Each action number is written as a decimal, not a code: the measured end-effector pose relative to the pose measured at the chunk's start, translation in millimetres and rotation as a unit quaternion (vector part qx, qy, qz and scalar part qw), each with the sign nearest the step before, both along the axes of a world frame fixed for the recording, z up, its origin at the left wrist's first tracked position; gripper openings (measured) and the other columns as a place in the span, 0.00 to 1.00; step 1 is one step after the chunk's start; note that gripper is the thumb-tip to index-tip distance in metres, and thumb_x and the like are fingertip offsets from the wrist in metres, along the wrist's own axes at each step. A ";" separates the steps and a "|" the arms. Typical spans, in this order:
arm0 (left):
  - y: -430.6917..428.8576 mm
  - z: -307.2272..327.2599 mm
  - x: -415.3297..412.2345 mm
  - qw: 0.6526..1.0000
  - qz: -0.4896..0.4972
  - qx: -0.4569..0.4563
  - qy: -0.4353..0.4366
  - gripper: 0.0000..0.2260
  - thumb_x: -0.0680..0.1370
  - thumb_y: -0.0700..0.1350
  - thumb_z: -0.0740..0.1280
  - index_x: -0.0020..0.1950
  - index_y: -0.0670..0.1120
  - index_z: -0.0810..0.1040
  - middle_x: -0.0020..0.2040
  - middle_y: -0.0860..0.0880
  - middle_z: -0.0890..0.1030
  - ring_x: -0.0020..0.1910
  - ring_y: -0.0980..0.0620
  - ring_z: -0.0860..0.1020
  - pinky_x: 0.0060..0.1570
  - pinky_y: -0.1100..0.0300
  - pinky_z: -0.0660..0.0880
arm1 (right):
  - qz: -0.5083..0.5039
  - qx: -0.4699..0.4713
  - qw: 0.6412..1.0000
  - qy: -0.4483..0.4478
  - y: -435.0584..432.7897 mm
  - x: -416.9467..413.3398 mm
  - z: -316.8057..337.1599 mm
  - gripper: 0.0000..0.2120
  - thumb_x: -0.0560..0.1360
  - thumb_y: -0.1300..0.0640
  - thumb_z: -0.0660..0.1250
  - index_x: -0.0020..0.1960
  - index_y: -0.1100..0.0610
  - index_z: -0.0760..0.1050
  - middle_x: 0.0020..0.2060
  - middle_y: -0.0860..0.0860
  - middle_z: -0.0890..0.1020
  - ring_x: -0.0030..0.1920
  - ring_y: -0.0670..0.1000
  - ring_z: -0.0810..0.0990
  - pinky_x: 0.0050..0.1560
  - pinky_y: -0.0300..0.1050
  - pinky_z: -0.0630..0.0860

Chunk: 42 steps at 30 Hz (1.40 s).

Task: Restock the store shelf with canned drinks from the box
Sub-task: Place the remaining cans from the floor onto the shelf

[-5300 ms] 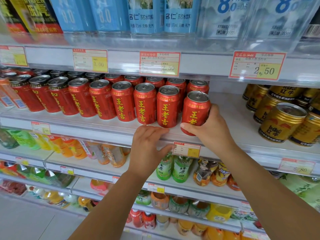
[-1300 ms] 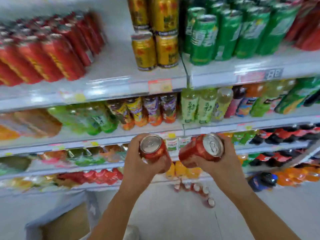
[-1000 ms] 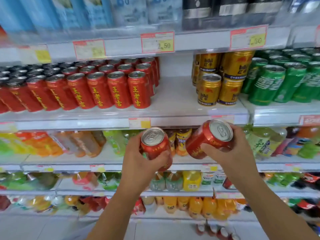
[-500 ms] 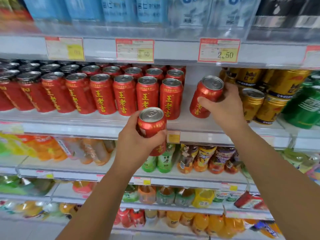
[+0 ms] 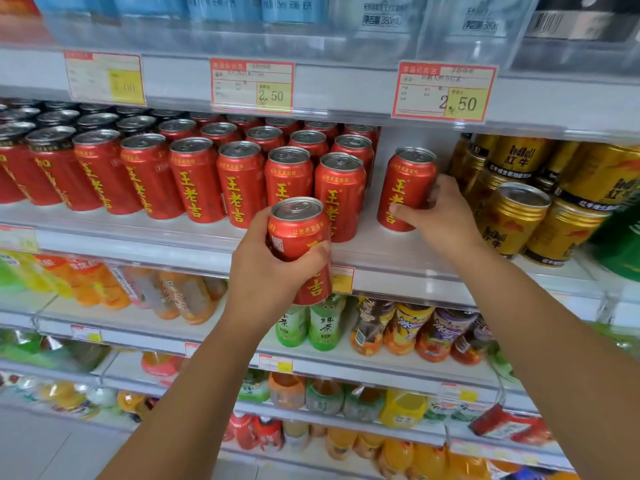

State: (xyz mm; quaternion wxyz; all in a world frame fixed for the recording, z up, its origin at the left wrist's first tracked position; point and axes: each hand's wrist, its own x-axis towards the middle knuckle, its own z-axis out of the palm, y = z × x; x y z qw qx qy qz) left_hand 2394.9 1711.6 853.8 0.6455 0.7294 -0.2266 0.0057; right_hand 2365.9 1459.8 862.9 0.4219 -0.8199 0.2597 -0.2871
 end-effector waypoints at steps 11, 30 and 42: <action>7.2 3.1 7.7 1.000 -0.017 -0.006 -0.013 0.22 0.69 0.45 0.76 0.60 0.58 0.75 0.48 0.60 0.83 0.47 0.64 0.81 0.42 0.74 0.75 | -0.028 0.003 1.000 -0.010 -39.5 79.0 0.1 0.32 0.71 0.55 0.75 0.69 0.57 0.63 0.65 0.55 0.76 0.64 0.55 0.76 0.65 0.50 0.72; -3.3 -3.7 9.2 0.999 -0.005 0.025 -0.033 0.19 0.65 0.50 0.73 0.55 0.57 0.76 0.44 0.63 0.82 0.43 0.64 0.81 0.38 0.76 0.73 | -0.061 -0.031 0.998 0.003 -78.2 129.7 -12.9 0.31 0.77 0.49 0.67 0.75 0.55 0.60 0.68 0.54 0.74 0.66 0.56 0.73 0.64 0.45 0.68; -3.8 -1.5 5.3 0.999 -0.022 0.020 -0.016 0.20 0.66 0.50 0.74 0.56 0.58 0.76 0.46 0.61 0.83 0.45 0.62 0.82 0.39 0.74 0.74 | -0.086 0.012 0.994 0.060 -59.8 106.3 6.6 0.35 0.80 0.51 0.63 0.78 0.61 0.50 0.75 0.56 0.62 0.74 0.55 0.62 0.67 0.42 0.61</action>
